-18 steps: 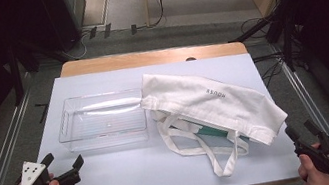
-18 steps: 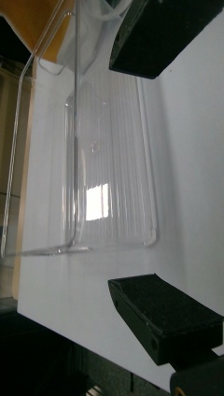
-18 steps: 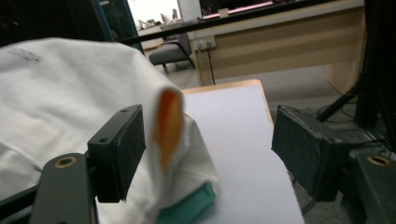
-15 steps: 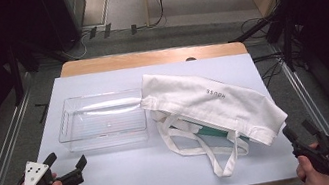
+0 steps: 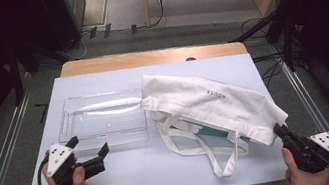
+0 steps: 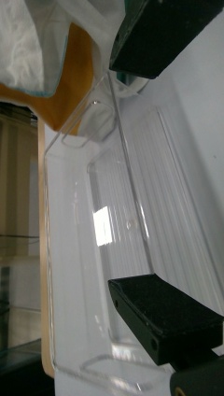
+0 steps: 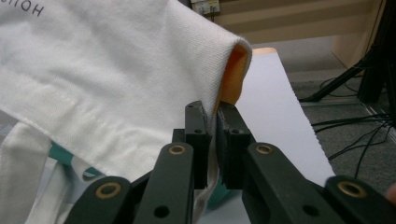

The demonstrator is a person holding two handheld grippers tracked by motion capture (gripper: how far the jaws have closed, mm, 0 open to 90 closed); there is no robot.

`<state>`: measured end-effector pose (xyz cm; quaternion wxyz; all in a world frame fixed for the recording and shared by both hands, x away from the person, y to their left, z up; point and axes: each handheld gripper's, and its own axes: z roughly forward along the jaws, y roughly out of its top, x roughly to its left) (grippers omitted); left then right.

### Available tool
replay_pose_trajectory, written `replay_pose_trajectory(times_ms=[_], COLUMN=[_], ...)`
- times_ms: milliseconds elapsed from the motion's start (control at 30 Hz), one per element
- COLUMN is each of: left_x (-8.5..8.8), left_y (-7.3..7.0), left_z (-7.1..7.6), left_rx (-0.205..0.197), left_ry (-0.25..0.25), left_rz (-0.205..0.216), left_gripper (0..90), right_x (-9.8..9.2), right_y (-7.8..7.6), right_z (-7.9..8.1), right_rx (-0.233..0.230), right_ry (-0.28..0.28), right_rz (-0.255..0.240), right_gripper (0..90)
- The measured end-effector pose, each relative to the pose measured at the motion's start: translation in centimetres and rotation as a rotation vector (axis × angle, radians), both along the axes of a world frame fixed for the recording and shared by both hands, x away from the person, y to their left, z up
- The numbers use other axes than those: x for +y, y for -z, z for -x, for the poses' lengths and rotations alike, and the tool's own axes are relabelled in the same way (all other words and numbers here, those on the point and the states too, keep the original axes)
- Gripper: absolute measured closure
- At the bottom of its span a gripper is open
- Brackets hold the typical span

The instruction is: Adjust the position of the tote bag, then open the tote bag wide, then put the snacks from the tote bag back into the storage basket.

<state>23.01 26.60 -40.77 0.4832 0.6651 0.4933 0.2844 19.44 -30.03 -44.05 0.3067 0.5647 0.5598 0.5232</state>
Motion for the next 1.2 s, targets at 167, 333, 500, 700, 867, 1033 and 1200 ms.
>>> replay_pose_trajectory(times_ms=[167,333,500,700,867,1033,1200], left_x=[-3.3,-6.3,-9.6,-11.5,-12.2,-12.5,-12.2], left_y=[-0.8,-1.3,-1.6,-1.8,-1.9,-2.1,-1.7], left_z=[-1.9,-3.5,-5.3,-6.5,-7.6,-8.1,-8.6], left_rx=[0.007,0.016,0.028,0.026,0.068,0.087,0.138], left_ry=[0.084,0.144,0.208,0.219,0.274,0.316,0.349], left_rz=[0.002,0.003,0.013,0.023,0.055,0.095,0.120], left_gripper=[0.0,0.0,0.0,6.3,15.9,39.5,70.2], right_x=[-0.4,-1.0,-1.6,-1.7,-1.2,-0.6,-0.7], right_y=[-0.1,-0.4,-0.3,0.0,0.7,1.0,1.0], right_z=[-0.3,-1.1,-1.3,-1.1,-1.5,-1.7,-2.1], right_rx=[-0.023,-0.043,-0.054,-0.044,0.039,0.046,0.035], right_ry=[0.012,0.072,0.112,0.096,-0.017,0.014,0.017], right_rz=[0.055,0.088,0.096,0.029,-0.022,-0.025,-0.012], right_gripper=[87.7,88.0,88.0,70.3,38.5,60.9,71.8])
